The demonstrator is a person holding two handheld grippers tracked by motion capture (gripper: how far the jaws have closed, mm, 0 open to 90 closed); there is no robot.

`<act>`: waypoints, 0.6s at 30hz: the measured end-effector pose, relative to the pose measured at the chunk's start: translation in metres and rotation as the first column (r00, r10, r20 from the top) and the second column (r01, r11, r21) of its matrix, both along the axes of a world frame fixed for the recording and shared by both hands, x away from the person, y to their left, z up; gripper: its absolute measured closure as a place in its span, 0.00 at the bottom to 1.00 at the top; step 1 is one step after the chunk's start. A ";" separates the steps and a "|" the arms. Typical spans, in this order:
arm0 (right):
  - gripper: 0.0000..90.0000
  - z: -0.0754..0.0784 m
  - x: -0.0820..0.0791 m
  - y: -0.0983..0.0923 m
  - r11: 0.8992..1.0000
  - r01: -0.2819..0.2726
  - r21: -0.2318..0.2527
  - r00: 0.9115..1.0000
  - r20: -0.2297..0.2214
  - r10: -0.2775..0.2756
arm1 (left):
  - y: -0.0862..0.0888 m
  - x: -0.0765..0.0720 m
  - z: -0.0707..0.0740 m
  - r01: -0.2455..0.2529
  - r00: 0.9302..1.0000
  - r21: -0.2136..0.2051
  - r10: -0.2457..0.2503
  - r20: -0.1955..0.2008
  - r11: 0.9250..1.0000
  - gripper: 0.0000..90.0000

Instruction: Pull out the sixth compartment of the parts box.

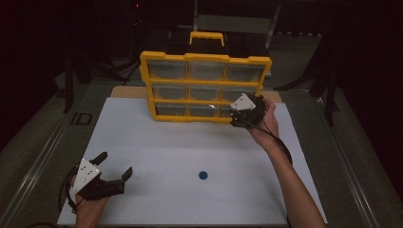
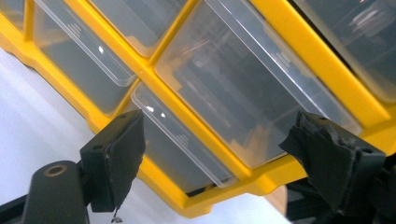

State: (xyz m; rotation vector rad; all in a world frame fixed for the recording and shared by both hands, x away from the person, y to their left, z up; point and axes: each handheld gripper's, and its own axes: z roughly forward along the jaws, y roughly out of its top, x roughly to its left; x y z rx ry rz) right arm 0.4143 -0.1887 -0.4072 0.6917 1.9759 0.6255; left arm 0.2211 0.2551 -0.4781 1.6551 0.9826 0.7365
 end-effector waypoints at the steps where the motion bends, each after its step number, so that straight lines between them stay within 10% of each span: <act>1: 0.20 0.000 0.000 0.001 1.000 -0.002 -0.011 1.000 0.006 0.002 | 0.000 0.000 0.000 0.000 1.000 -0.001 0.000 0.000 1.000 0.00; 18: 0.20 0.000 0.001 0.009 0.977 0.005 -0.214 0.997 0.074 0.011 | 0.000 0.000 0.000 0.001 1.000 -0.001 -0.001 -0.002 1.000 0.00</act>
